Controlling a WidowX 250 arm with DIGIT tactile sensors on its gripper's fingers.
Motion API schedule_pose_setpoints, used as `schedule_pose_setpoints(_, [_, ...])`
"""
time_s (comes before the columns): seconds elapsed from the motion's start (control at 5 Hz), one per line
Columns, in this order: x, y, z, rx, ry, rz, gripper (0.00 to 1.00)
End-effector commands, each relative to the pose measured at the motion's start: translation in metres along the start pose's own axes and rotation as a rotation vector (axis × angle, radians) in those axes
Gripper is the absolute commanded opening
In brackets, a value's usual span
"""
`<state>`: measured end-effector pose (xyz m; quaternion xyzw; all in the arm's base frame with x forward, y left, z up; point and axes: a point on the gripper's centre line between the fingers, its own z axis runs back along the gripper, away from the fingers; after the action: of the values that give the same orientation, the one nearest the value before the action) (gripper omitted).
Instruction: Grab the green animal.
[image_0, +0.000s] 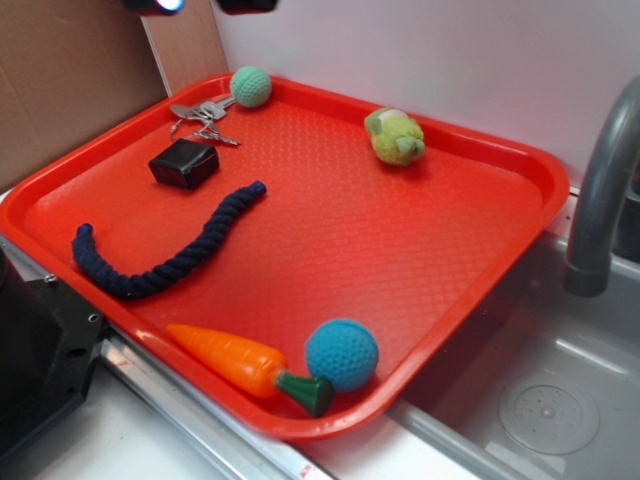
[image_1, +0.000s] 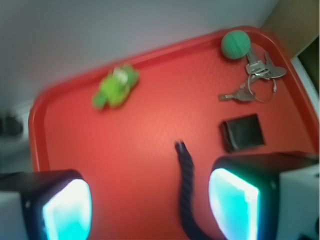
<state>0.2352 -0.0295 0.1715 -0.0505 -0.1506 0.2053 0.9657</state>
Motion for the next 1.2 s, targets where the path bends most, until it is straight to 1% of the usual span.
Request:
schedule_pose_setpoints(0.0, [0.042,-0.018,-0.06,-0.082,-0.031,0.237,1.0])
schedule_pose_setpoints(0.2, [0.062,-0.028,-0.092,-0.062,0.002,0.291,1.0])
schedule_pose_setpoints(0.4, [0.08,-0.024,-0.118,-0.037,0.027,0.33,1.0])
schedule_pose_setpoints(0.6, [0.082,-0.021,-0.127,-0.01,0.025,0.343,1.0])
schedule_pose_setpoints(1.0, [0.082,-0.021,-0.127,-0.01,0.025,0.343,1.0])
